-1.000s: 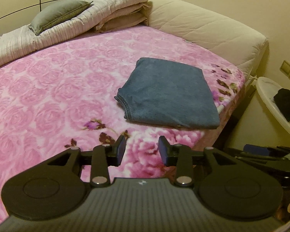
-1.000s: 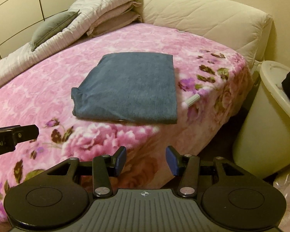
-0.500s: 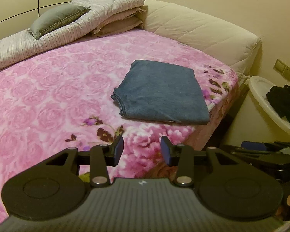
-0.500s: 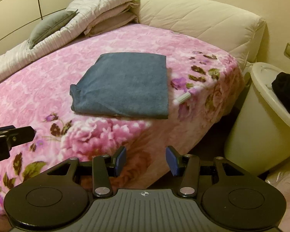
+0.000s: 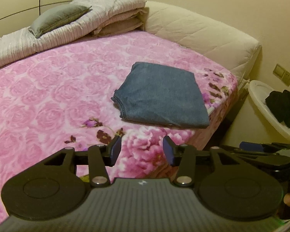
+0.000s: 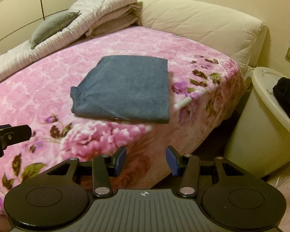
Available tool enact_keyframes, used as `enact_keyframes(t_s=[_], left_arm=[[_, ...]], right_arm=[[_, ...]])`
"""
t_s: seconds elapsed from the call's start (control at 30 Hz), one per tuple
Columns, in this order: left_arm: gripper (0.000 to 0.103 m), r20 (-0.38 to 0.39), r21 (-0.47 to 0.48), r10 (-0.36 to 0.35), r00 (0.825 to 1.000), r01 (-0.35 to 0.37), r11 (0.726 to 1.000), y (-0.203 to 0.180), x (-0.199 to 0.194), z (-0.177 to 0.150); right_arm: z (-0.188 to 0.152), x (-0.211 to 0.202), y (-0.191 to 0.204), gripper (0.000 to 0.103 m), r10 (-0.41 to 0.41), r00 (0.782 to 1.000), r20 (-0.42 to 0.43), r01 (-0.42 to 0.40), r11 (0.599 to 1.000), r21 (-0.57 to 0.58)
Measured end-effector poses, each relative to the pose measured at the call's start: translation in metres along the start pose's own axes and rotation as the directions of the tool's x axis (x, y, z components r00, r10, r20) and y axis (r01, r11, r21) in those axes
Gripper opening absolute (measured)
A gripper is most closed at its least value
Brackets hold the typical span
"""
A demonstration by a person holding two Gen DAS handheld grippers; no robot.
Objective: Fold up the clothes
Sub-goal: 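Lift both grippers away from the folded jeans and open them, then grasp the folded jeans edge with the left gripper while the right gripper grasps the opposite edge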
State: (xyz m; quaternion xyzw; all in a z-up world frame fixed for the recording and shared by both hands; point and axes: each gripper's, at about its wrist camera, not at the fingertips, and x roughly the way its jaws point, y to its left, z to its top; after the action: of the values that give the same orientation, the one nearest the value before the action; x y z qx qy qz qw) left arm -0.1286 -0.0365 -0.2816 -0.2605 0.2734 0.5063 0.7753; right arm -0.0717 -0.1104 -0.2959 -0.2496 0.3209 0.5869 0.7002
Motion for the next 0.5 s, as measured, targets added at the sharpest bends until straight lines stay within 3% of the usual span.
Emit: enact_keyframes(t_s=[0.3,0.43,0.5], left_arm=[[0.043,-0.047,-0.015,-0.049,0.998,0.048,0.999,0.003,0.051,0.02],[0.039,-0.009,-0.048,-0.15,0.989,0.149,0.988,0.012,0.072,0.028],[0.037,0.008,-0.077,-0.211,0.977,0.211,0.974,0.019,0.085,0.032]], right_arm=[[0.019,0.047,-0.014,0.049,-0.026,0.998,-0.057,0.026,1.0,0.014],[0.024,0.067,-0.03,0.049,-0.005,0.998,-0.063,0.009,0.998,0.056],[0.027,0.073,-0.044,0.049,0.052,0.999,-0.012,-0.051,0.993,0.108]])
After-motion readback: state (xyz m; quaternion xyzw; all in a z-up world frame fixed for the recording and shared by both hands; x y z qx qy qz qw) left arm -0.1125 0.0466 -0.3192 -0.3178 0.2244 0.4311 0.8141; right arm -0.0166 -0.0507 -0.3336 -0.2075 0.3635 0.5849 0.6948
